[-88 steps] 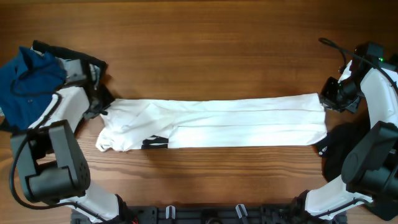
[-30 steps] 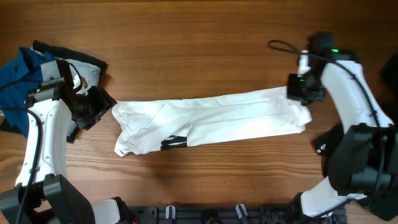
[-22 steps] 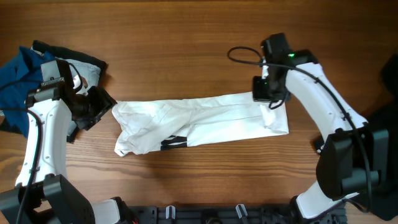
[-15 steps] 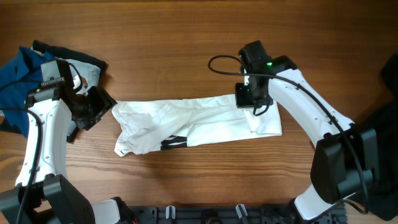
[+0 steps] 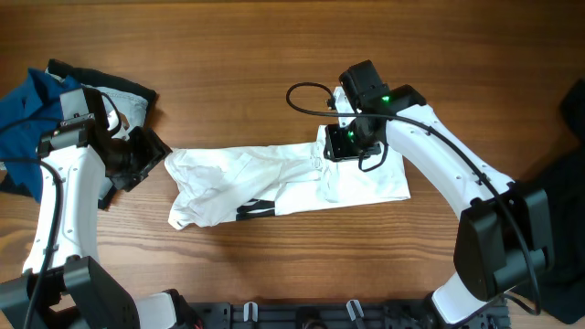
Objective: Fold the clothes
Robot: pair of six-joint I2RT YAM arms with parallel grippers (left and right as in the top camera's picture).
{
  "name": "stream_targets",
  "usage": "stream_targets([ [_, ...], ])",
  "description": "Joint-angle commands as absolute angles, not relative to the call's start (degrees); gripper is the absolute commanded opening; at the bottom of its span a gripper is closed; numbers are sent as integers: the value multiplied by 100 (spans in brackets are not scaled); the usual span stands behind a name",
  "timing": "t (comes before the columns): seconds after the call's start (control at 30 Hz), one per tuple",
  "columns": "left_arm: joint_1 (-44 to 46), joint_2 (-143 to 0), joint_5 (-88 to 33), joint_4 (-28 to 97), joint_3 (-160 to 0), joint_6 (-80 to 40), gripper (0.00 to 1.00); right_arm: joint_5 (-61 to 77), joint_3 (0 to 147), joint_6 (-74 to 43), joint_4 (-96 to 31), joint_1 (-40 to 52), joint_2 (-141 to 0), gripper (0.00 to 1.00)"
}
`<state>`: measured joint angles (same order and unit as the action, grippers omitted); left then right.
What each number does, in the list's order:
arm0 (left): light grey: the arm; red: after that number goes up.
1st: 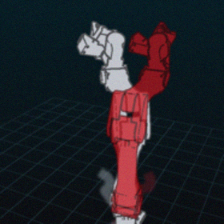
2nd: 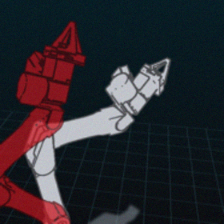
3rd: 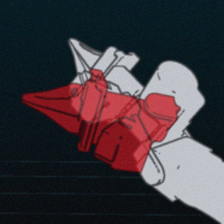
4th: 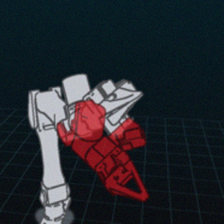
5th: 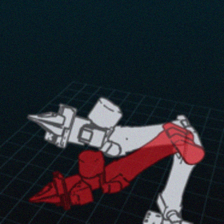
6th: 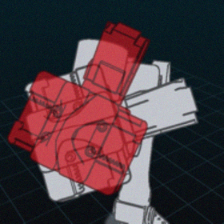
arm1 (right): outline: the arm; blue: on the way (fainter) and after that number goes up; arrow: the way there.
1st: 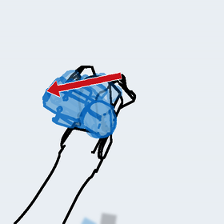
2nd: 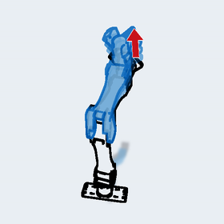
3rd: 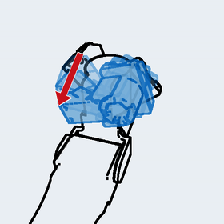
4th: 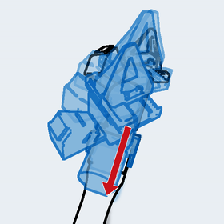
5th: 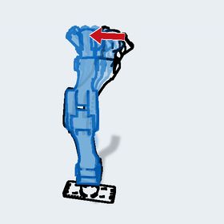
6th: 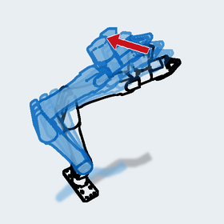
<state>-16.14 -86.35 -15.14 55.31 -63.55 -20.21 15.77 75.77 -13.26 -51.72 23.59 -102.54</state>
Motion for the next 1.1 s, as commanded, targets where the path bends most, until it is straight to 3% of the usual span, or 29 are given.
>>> stream_targets([
  [0.0,-1586,-8630,-1605,5540,-6381,-1968,69,427,7535,-1723,-5164,2379,-10368,29],
  [0.07,-1586,-8630,-1605,5542,-6381,-1968,69,-23,7535,-2062,-5019,2373,-10368,29],
  [0.2,-1586,-8630,-1605,5537,-6381,-1970,69,1015,7535,-1651,-4987,2519,-10449,34],
  [0.47,-1588,-8630,-1603,5607,-6381,-1968,69,458,7535,-1951,-4727,2700,-11367,34],
  [0.5,-1588,-8630,-1603,5605,-6381,-1968,69,475,7535,-1946,-4733,2700,-11461,29],
  [0.53,-1588,-8630,-1603,5605,-6381,-1970,69,475,7535,-1949,-4762,2700,-11493,13],
  [0.57,-1588,-8630,-1603,5605,-6381,-1970,69,478,7535,-1949,-4838,2700,-11500,4],
  [0.77,-1588,-8630,-1603,5603,-6381,-1970,69,519,7537,-1496,-5767,2698,-11037,4],
  [1.07,-1588,-8630,-1603,5599,-6381,-1970,69,1188,7535,-1048,-5872,2711,-10991,4],
])
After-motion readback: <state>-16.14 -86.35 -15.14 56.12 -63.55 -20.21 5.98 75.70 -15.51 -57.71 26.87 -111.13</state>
